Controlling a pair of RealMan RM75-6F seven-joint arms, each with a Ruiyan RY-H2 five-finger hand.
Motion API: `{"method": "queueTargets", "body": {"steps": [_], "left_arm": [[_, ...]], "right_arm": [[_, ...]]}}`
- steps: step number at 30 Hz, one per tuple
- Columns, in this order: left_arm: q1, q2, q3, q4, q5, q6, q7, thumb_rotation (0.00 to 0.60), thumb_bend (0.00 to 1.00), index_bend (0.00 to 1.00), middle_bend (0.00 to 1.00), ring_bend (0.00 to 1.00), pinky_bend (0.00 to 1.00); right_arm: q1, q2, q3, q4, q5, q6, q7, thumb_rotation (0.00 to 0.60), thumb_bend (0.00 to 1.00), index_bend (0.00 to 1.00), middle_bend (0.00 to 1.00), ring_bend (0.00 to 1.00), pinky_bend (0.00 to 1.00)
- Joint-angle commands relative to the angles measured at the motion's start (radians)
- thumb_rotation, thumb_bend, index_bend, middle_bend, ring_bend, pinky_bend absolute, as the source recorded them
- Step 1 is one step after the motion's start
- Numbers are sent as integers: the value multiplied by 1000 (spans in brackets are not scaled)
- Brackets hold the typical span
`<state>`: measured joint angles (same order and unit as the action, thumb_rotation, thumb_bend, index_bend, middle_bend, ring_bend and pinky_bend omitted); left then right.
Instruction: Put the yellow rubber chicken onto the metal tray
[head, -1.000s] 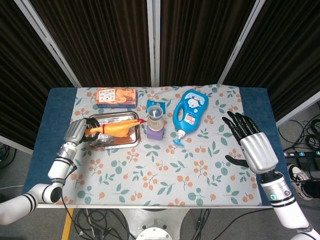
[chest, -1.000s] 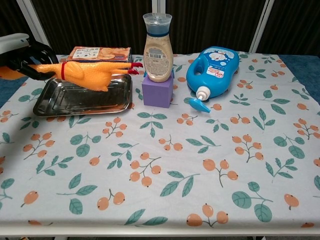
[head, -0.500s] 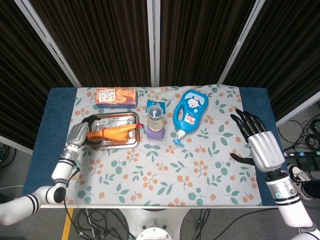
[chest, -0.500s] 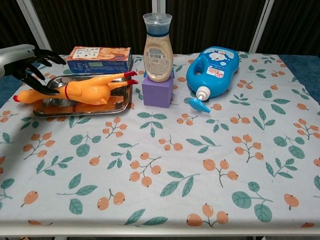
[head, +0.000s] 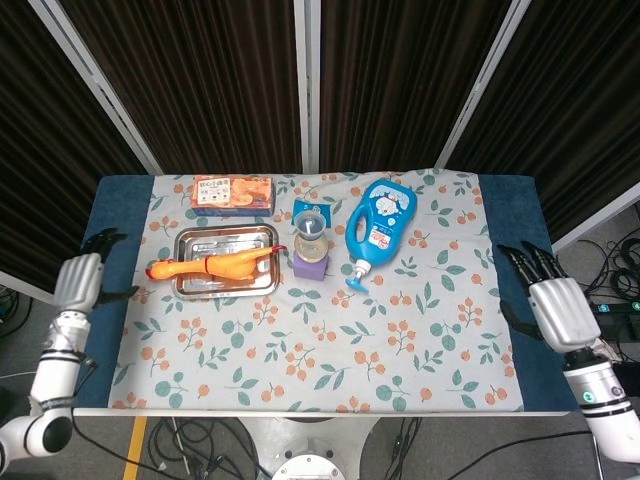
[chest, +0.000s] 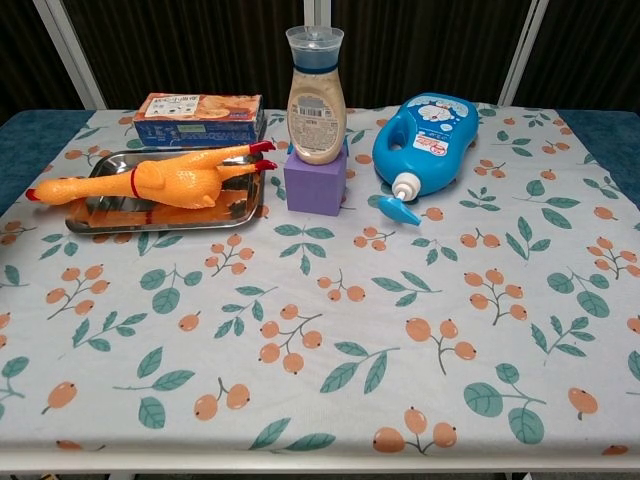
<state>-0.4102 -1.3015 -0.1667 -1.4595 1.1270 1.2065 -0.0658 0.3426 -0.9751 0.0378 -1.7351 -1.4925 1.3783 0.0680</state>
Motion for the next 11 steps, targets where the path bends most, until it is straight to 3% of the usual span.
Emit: {"method": "queueTargets", "body": {"steps": [1, 11], "left_arm": [[118, 30, 68, -16, 87, 157, 33, 600, 190, 239, 197, 135, 238], [278, 38, 148, -92, 190, 357, 86, 600, 190, 239, 197, 136, 233]], "right_arm": [[-75, -76, -43, 120, -51, 70, 63, 600, 121, 25, 95, 9, 75], [-197, -162, -57, 215, -41, 182, 115, 600, 60, 0, 60, 0, 7]]}}
